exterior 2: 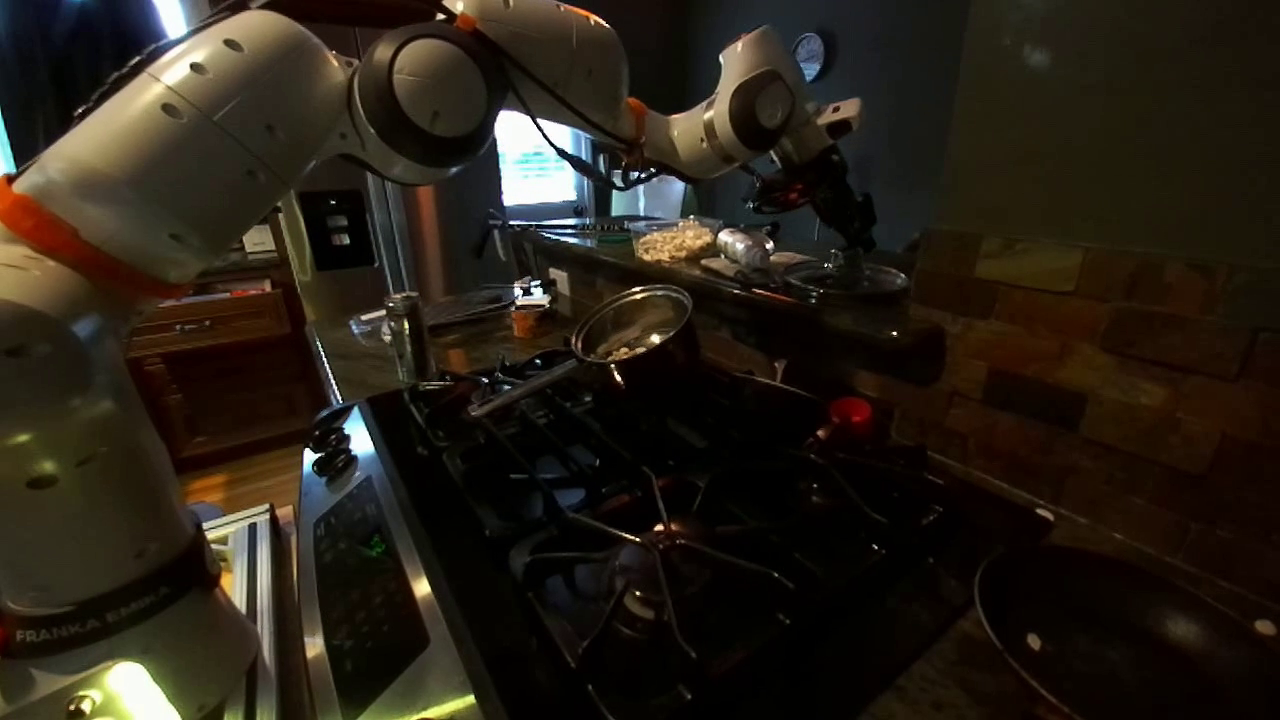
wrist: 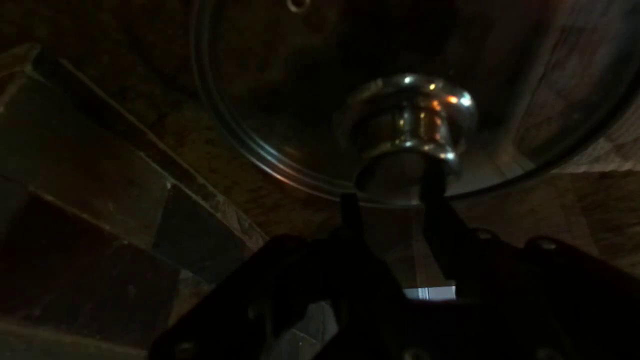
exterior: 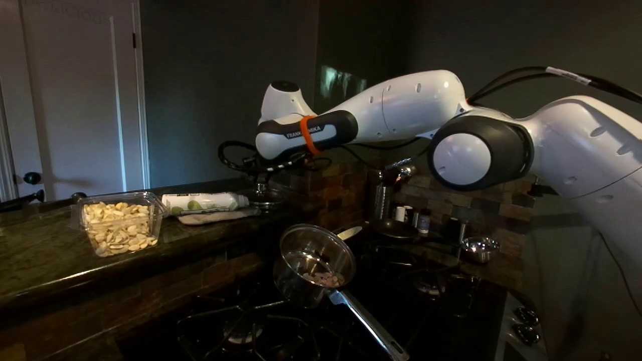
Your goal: Remove the lid from the countertop and place it on the pot
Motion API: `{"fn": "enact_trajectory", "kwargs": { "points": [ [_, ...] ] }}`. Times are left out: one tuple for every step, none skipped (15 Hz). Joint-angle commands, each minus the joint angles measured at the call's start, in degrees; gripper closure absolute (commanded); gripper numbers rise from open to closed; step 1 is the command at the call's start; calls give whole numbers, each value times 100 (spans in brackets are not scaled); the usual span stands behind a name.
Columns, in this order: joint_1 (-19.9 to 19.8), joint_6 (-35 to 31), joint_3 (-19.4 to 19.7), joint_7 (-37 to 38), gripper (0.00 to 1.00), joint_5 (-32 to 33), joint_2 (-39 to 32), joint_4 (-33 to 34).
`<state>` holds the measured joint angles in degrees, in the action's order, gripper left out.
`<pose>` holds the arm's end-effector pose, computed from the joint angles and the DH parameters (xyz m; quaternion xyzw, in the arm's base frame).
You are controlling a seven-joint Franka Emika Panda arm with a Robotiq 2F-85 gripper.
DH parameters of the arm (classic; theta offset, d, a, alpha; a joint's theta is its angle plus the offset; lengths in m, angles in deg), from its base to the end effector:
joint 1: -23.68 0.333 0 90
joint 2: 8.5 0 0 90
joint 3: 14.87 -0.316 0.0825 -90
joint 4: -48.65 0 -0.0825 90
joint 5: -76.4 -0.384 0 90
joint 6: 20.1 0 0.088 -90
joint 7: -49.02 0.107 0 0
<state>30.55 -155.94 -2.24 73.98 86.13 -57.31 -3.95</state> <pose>0.8167 -0.0035 0.4542 0.9304 -0.1523 0.3212 0.0895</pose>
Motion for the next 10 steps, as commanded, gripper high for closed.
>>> {"fn": "enact_trajectory", "kwargs": {
  "points": [
    [158,490,280,375,94,192,-1,257],
    [150,516,258,361,99,151,33,309],
    [163,590,273,372,100,149,28,386],
    [184,742,280,329,100,158,34,456],
    [156,929,177,150,73,71,63,484],
    [108,1072,49,8,74,-54,73,514],
    [105,1187,39,23,71,-82,29,578],
    [104,1246,39,41,64,-65,-23,645],
    [90,1304,20,13,56,-59,-49,672],
    [2,1304,-110,-160,49,-175,-63,684]
  ]
}}
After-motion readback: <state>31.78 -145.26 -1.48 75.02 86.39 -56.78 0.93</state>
